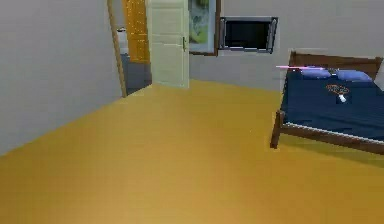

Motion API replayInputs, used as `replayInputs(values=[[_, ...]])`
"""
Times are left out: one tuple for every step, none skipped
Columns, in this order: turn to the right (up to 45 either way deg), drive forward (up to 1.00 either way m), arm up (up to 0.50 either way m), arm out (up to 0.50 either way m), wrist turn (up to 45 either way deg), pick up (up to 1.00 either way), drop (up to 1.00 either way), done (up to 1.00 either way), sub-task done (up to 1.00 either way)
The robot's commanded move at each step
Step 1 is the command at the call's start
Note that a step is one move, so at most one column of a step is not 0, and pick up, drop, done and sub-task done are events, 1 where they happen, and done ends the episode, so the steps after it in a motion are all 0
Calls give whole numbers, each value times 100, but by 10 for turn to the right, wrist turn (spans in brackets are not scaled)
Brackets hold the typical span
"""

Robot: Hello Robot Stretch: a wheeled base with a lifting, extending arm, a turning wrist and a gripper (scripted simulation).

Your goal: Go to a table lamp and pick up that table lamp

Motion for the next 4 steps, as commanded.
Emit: replayInputs(values=[[450,0,0,0,0,0,0,0,0],[240,0,0,0,0,0,0,0,0],[0,0,50,0,0,0,0,0,0],[0,0,38,0,0,0,0,0,0]])
